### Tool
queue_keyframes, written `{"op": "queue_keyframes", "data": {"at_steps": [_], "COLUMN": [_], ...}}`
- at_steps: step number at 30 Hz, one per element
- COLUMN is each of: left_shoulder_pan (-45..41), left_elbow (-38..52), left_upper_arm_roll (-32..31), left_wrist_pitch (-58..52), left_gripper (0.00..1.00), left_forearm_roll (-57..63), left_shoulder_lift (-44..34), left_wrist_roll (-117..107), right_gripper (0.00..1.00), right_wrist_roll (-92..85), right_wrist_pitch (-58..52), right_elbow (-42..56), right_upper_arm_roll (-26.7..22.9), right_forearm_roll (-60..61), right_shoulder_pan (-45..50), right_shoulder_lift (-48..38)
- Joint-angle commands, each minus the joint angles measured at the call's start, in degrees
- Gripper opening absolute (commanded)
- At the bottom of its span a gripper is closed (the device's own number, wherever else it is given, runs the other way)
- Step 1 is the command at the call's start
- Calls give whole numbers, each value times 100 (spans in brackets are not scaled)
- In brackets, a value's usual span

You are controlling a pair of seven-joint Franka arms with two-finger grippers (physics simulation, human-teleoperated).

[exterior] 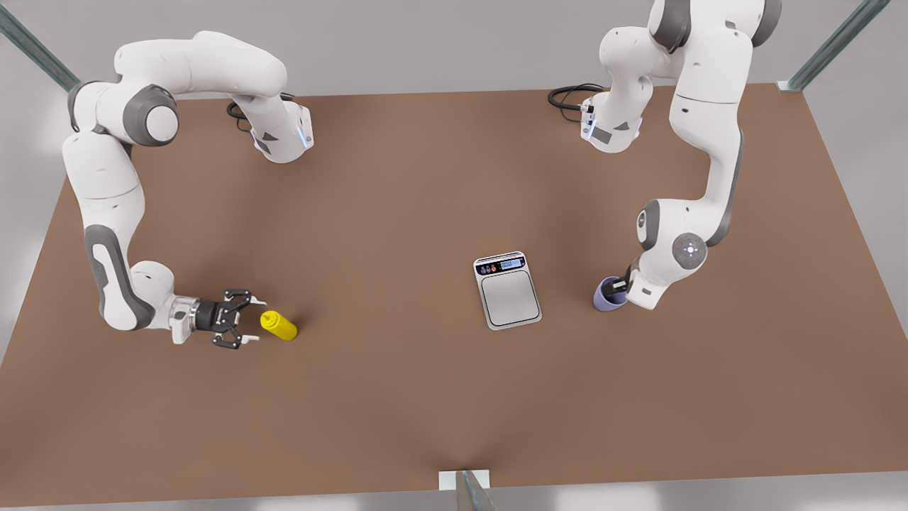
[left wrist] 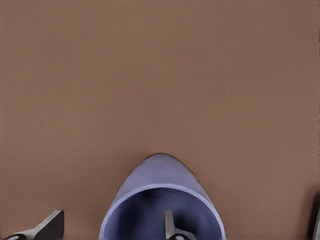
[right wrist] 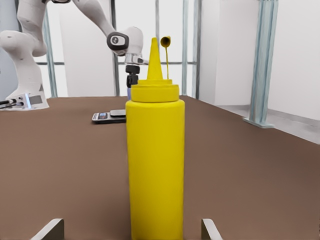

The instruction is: Move cup to the weight, pick up sauce bottle, pour sauce

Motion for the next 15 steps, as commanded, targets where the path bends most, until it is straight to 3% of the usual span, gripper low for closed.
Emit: {"op": "queue_keyframes", "data": {"at_steps": [1, 2, 5, 9, 15], "left_shoulder_pan": [0, 0, 0, 44, 44], "left_elbow": [0, 0, 9, 53, 114], "left_upper_arm_roll": [0, 0, 0, 0, 0], "left_wrist_pitch": [0, 0, 0, 0, 0], "left_gripper": [57, 50, 45, 30, 21], "left_forearm_roll": [5, 5, 5, -4, -4], "left_shoulder_lift": [0, 0, 0, 0, 61], "left_wrist_roll": [0, 0, 0, 9, -18], "right_gripper": [100, 100, 100, 100, 100], "right_wrist_roll": [-1, -1, -150, -133, -115], "right_wrist_pitch": [0, 0, 9, 158, 176], "right_elbow": [0, -9, -9, 0, 0], "right_upper_arm_roll": [0, 0, 0, 0, 0], "right_forearm_roll": [0, 0, 88, 255, 475], "right_shoulder_pan": [0, 44, 114, 246, 510], "right_shoulder_lift": [-3, -3, 6, 41, 41]}}
